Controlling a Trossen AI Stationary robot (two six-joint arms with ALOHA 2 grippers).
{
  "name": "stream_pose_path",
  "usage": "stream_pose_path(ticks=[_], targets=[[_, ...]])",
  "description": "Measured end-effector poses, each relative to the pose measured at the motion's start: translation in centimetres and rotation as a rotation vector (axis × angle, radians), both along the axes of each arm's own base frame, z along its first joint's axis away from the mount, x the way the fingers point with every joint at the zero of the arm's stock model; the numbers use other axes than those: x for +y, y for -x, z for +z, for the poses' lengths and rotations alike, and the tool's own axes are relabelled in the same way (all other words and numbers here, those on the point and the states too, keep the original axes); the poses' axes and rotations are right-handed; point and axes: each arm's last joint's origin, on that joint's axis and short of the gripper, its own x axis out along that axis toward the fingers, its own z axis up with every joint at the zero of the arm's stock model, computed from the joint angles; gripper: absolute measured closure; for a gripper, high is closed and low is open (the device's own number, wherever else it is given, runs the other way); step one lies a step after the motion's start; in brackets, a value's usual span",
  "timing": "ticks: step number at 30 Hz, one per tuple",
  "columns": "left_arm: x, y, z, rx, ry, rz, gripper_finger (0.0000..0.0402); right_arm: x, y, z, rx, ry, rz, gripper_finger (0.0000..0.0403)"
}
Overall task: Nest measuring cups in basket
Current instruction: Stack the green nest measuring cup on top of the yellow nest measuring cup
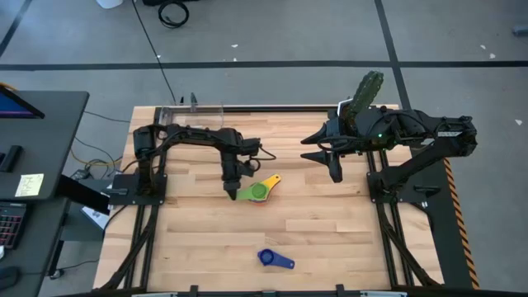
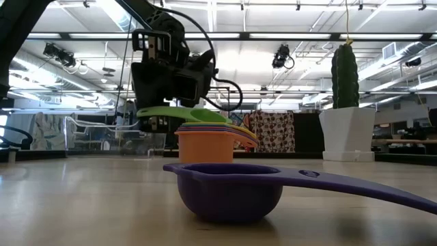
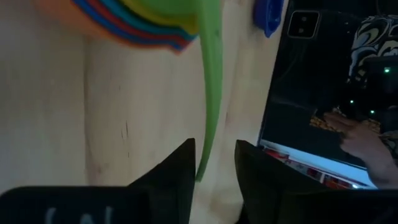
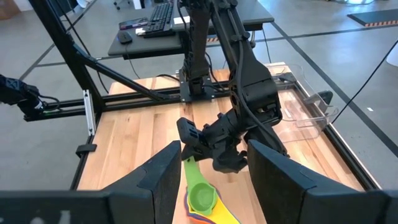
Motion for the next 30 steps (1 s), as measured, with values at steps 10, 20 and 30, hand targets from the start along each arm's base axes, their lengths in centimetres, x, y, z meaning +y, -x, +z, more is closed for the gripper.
stream_pose_path(ticks=[10,20,30], targets=[[2.0,1.1,1.4,0.105,0.018,0.038,0.0283,0.0,0.0,0.0,0.001,-0.001,0.003,0.0215],[3.9,0.6,6.2,0.078,0.039,0.043,0.0283,0.0,0.0,-0.1,0.01,0.001,0.003,0.0215],[0.5,-0.4,8.1,0.077,0.017,-0.065,0.0346,-0.3,1.3,-2.3,0.261,-0.041,-0.071,0.0268]])
